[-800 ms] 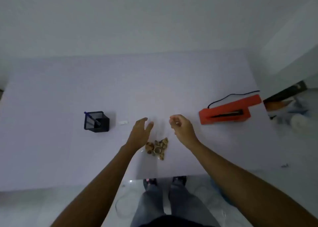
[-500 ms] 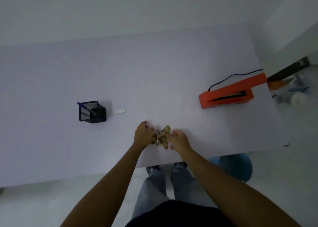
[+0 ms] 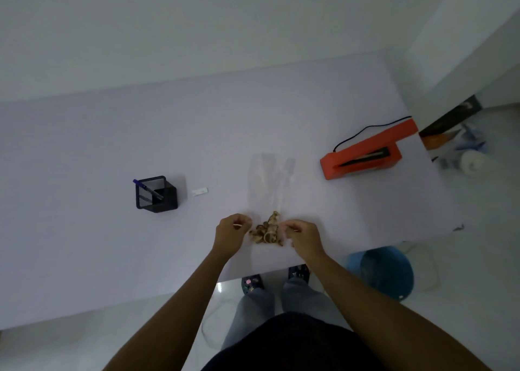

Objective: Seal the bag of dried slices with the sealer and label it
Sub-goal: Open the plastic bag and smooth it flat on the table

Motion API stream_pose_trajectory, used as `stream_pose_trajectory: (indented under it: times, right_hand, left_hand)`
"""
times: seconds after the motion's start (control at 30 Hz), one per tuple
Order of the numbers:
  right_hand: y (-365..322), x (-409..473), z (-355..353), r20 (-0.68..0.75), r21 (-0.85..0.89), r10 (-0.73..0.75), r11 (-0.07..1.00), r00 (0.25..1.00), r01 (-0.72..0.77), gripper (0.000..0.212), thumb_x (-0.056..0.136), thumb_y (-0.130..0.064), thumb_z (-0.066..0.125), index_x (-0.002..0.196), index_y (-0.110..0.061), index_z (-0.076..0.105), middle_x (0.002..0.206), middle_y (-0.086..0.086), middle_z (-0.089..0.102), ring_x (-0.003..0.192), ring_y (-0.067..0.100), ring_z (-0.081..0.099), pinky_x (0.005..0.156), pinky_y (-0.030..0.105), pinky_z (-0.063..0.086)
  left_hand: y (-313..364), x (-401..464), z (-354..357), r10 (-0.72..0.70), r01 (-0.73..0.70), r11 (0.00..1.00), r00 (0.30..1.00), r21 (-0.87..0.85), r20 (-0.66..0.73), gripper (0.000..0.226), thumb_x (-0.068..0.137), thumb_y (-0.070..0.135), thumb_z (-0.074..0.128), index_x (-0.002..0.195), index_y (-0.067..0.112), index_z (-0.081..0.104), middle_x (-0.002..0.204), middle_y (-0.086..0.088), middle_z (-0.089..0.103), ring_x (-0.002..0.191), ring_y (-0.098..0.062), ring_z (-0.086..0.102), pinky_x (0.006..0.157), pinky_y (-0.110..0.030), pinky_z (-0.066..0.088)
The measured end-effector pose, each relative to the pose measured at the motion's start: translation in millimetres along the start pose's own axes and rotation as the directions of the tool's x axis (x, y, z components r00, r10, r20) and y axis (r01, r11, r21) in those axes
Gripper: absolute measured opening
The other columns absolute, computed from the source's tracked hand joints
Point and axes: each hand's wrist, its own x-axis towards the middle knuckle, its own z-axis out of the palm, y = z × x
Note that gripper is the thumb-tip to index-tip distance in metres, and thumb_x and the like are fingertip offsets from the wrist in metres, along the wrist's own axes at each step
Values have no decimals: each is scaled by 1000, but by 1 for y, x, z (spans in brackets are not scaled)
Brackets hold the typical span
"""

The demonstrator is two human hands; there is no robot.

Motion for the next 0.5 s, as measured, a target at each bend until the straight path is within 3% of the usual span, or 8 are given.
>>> stream_pose_trajectory:
  times: [0.17,0.3,0.4,0.5]
  right_hand:
    - [-8,-11,-11,-109,-26,-174,985,979,172,13,94,-10,67,102,-8,76,91,-2,73,83,10,69,78,31,59]
    - [-13,-11,-14,-145,-21,-192,981,971,191,10,93,-9,67,99,-8,76,88,-2,74,84,18,71,81,38,61]
    - [-15,-5,-18,-140,-50,-197,980,970,192,7,93,-11,68,93,-14,73,82,-5,72,77,14,69,79,33,59]
    - [-10,3,-22,-60,-111,-202,975,978,194,10,92,-10,69,100,-13,74,93,-4,74,88,13,70,87,29,57]
  left_hand:
    - [7,-10,-11,243,-240,969,970,59,-30,6,90,14,70,93,15,75,93,8,73,84,-5,68,74,-9,50]
    - [9,-10,-11,318,-313,944,948,108,-30,10,89,16,72,97,12,76,95,6,73,84,-3,67,72,-8,50]
    - [12,-5,-9,342,-338,932,940,131,-8,10,88,14,73,97,14,75,96,6,73,85,-7,67,72,-11,50]
    - [11,-1,-9,379,-379,912,925,155,28,14,83,6,75,96,11,75,97,1,73,86,-12,67,75,-5,47]
